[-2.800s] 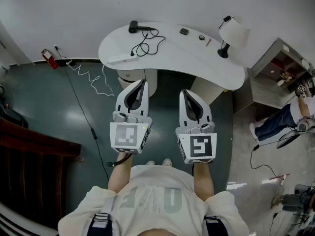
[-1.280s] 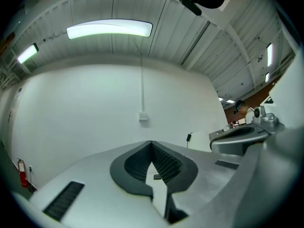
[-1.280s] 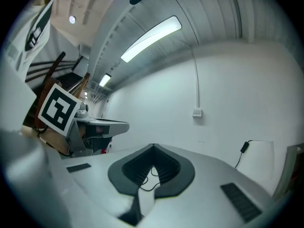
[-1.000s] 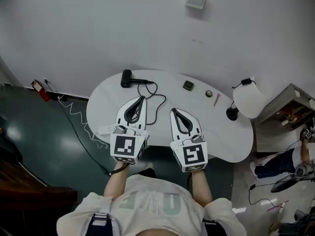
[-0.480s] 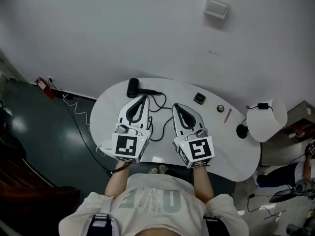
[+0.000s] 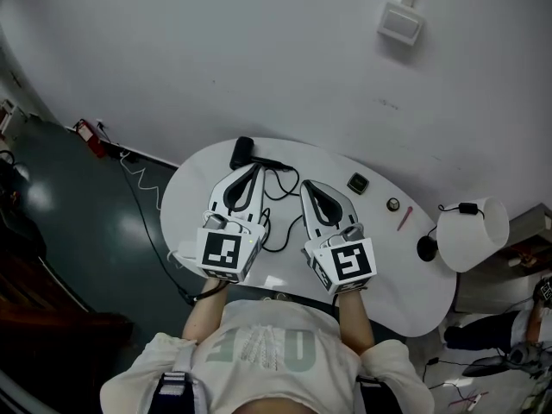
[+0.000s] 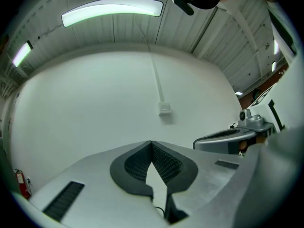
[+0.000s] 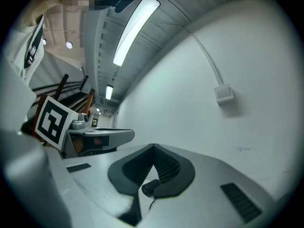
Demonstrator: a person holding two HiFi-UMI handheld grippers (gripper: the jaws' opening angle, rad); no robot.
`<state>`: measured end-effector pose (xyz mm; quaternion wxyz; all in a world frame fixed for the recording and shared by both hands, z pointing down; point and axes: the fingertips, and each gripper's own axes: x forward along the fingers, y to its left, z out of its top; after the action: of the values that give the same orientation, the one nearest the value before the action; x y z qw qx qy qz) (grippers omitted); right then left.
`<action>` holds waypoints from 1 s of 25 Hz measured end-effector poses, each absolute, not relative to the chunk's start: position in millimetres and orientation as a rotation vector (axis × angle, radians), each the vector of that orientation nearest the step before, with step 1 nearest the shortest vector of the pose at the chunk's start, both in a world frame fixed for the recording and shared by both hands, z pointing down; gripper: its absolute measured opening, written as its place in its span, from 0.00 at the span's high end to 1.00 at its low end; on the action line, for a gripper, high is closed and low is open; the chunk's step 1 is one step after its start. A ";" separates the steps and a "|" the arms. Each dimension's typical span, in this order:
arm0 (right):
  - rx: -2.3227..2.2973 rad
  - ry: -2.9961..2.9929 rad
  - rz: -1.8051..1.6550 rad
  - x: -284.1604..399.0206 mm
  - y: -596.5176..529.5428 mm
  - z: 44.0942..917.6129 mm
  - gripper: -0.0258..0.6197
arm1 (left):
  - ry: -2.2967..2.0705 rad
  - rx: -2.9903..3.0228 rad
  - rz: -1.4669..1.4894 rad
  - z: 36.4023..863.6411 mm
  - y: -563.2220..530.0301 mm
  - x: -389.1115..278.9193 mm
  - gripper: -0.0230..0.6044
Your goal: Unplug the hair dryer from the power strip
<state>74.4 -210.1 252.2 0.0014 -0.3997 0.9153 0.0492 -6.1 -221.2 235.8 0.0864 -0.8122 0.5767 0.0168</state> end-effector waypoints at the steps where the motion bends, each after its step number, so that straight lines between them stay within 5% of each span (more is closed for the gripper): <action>1: -1.250 2.875 0.159 73.0 -211.1 252.1 0.96 | 1.726 -2.414 0.045 236.1 -221.7 -7.6 0.96; 14: -1.046 2.927 0.173 33.7 -209.3 245.1 0.96 | 1.753 -2.379 0.013 234.6 -218.0 -54.8 0.95; 25: -0.786 3.074 0.165 -30.5 -184.6 271.2 0.96 | 1.401 -2.558 -0.929 375.0 -173.6 -136.2 0.63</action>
<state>-30.5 -184.6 271.2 -0.0177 -0.2474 0.9674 0.0518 -136.2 -173.6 375.0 0.0405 -0.8350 0.4574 -0.3032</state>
